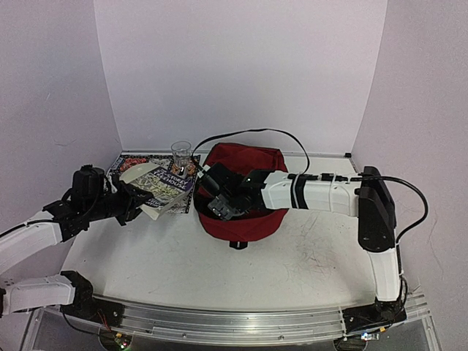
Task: Pack the student bag
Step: Pick up the largest pocket of the bag from the student bag.
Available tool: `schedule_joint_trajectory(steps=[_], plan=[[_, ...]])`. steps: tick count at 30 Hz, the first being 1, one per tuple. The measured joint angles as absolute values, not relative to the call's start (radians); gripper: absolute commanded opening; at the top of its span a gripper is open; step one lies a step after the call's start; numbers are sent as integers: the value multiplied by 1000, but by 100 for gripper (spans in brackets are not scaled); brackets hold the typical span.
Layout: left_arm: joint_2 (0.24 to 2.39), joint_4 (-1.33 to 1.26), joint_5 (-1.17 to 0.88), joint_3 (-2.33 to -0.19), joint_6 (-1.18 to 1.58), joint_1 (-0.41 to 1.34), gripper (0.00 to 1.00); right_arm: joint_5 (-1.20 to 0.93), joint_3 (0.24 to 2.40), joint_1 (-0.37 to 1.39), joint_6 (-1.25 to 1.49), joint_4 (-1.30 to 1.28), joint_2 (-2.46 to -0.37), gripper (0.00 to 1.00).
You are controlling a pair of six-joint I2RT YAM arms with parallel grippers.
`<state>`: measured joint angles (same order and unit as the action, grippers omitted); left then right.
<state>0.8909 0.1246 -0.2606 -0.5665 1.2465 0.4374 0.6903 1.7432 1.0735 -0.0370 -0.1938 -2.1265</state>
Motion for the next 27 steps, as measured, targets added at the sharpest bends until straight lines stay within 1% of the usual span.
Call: schedule_joint_trajectory(steps=[10,11,20,27], plan=[[857,132,-372,-534,1239,437,0,704,1765,1042,-87,-201,-2103,1],[858,132,-386,-534,1236,437,0,701,1775,1040,-93,-203,-2100,0],[890,75,-479,-532,1240,468,0,677,1853,1028,-123,-214,-2063,0],[1009,-30,-448,-544,1258,611,0,638,1872,1025,-124,-232,-2028,0]])
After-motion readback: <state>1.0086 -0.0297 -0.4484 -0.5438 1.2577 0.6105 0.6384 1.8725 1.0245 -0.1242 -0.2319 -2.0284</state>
